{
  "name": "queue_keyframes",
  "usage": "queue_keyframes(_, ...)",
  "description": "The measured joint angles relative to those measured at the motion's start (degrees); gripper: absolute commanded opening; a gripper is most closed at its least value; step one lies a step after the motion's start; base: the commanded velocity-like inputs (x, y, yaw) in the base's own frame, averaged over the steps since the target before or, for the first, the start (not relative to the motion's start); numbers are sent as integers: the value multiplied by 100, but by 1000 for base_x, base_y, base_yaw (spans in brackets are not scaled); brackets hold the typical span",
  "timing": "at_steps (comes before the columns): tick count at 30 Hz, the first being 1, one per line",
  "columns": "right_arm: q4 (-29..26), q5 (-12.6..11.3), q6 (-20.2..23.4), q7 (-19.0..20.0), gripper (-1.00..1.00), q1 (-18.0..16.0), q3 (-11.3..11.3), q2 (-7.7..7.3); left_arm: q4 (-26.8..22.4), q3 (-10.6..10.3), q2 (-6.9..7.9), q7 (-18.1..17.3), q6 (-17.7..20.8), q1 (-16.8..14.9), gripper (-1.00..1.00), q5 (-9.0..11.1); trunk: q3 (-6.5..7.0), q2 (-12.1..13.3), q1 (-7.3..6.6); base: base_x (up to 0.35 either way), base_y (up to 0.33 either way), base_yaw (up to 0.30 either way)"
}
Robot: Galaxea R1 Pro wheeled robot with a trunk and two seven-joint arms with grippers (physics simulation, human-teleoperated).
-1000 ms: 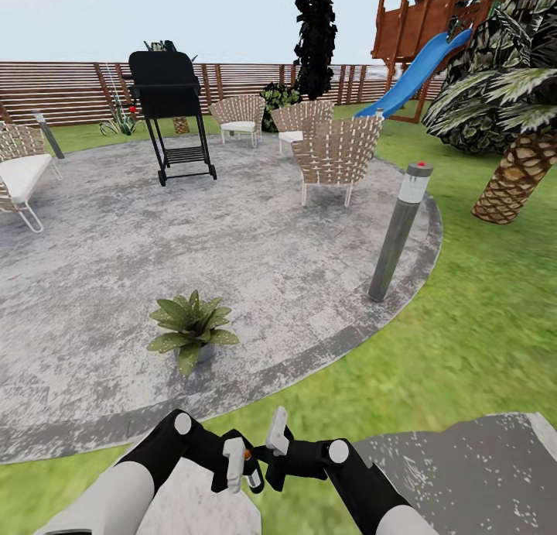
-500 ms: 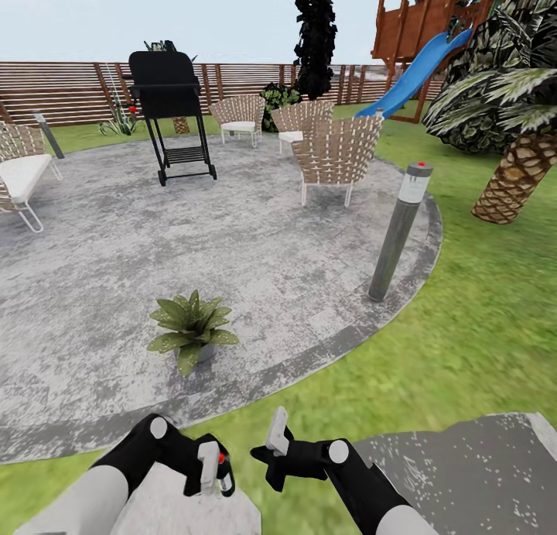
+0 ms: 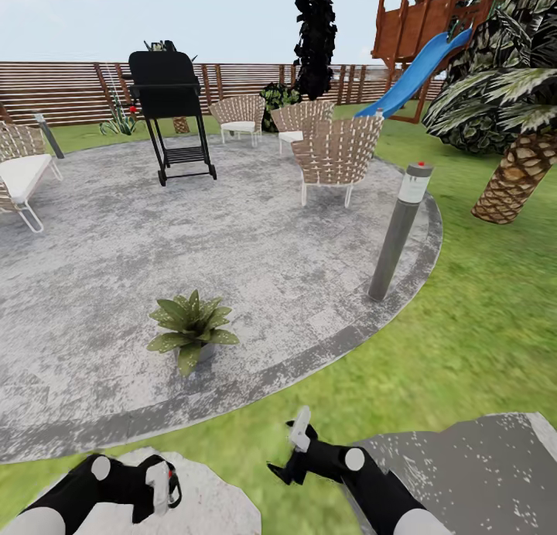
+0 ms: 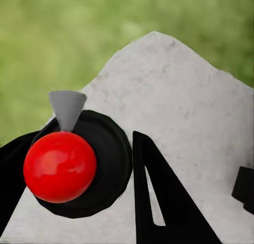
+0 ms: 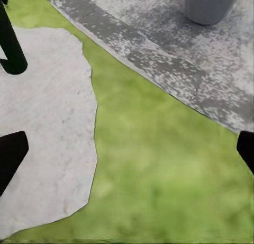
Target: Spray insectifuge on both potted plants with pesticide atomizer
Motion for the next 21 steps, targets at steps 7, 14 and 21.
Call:
queue_keyframes(7,522,-15,-14,-1099,100,15,8,-734,1290,609,-69,2141,-19,77,-100,1209,-1,0,0,0,0,0)
queue_keyframes(14,2622,-897,-506,-3745,100,46,-338,-829,1953,644,-216,3803,-103,211,-100,2559,0,0,0,0,0,0)
queue_keyframes(21,2748,-3147,-1095,-4301,100,445,-446,-1020,2003,650,-256,4570,-115,470,-100,3718,0,0,0,0,0,0)
